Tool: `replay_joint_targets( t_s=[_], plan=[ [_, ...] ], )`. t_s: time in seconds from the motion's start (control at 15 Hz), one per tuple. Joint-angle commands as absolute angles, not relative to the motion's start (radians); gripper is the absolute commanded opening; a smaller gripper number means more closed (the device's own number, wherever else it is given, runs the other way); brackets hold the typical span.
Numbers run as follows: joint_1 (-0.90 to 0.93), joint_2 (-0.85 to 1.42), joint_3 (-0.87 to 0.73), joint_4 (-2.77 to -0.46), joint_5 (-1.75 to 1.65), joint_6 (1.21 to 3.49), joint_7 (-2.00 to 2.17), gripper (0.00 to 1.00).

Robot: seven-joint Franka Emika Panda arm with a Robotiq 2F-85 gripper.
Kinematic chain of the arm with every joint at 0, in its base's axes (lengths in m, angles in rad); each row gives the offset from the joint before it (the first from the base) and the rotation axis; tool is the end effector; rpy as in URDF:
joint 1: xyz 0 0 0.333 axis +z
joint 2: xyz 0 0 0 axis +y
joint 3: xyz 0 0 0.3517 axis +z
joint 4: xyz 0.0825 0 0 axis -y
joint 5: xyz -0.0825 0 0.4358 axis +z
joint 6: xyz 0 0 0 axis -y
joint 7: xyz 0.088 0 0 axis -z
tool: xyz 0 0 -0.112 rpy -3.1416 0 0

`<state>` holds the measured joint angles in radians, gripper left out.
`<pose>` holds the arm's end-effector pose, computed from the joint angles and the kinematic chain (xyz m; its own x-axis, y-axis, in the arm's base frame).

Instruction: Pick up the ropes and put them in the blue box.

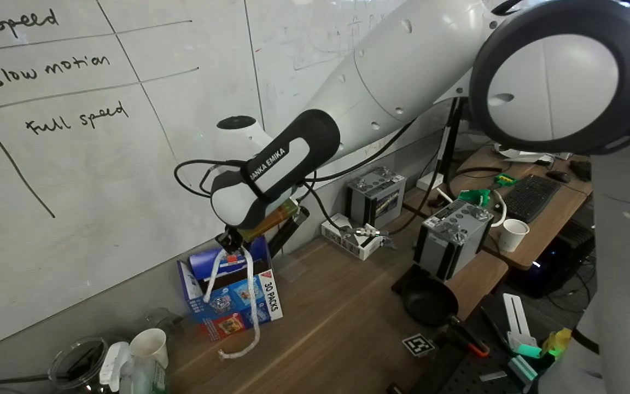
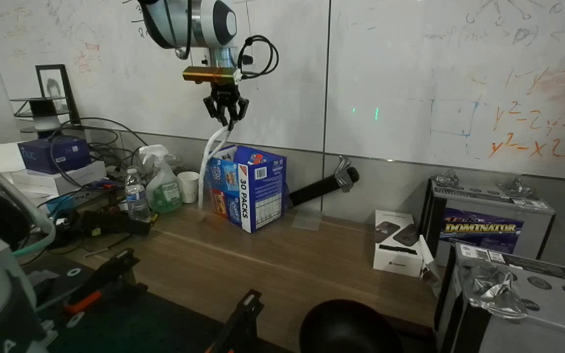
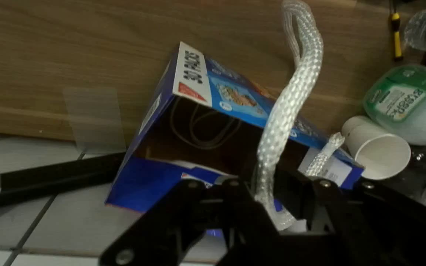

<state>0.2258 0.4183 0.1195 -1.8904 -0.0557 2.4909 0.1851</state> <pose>0.6634 0.2330 0.2964 0.9672 0.1789 0.1803 0.1891 -0.9811 -0.0410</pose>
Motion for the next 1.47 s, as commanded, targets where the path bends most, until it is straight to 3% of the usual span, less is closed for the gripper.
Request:
replay_joint_targets(
  t_s=[0.0, 0.8, 1.4],
  plan=[
    [0.245, 0.357, 0.089, -1.866, -0.087, 2.536, 0.236, 0.06],
    [0.369, 0.279, -0.028, -1.667, -0.448, 2.565, 0.656, 0.05],
    [0.443, 0.196, -0.076, -1.637, -1.000, 2.537, 1.142, 0.05]
  ],
)
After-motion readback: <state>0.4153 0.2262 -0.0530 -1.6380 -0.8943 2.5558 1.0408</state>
